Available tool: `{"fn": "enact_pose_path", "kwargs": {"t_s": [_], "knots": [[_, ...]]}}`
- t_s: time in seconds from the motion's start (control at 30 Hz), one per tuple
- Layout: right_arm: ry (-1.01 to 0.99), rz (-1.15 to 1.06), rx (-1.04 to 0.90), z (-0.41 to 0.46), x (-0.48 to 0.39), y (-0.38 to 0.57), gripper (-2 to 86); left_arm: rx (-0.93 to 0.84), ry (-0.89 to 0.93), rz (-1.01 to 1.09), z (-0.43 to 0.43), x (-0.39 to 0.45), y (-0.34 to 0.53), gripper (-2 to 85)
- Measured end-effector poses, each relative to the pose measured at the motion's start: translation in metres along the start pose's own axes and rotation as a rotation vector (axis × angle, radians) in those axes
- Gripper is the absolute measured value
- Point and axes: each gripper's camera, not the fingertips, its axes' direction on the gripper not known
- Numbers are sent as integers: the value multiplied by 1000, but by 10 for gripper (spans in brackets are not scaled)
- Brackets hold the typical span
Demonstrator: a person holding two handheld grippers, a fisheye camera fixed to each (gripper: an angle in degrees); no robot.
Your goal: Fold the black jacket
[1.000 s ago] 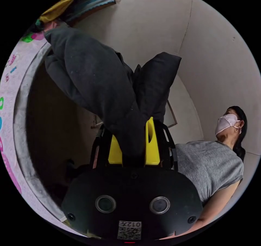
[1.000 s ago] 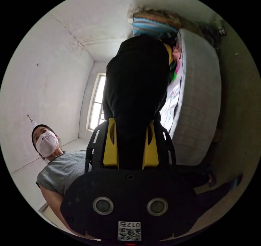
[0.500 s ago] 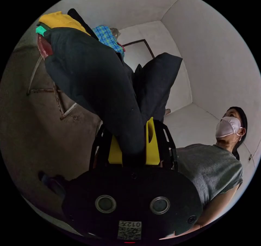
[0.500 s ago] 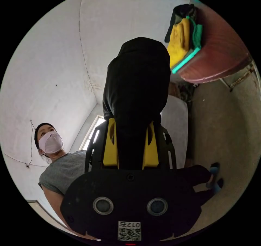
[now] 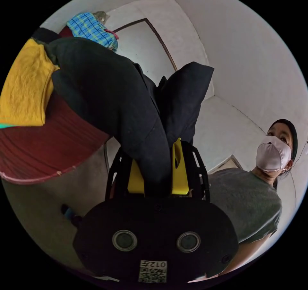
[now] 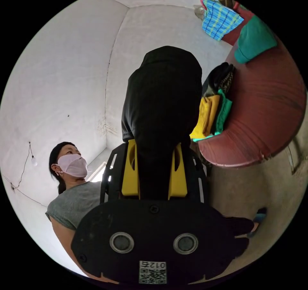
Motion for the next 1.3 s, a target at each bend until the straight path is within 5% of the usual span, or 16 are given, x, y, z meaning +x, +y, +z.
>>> {"fn": "enact_pose_path", "kwargs": {"t_s": [0.8, 1.3], "knots": [[-240, 64, -280, 4, 165, -205, 145, 281, -359, -26, -62, -42, -84, 160], [-66, 114, -14, 237, 205, -183, 149, 59, -289, -27, -307, -176, -201, 160]]}}
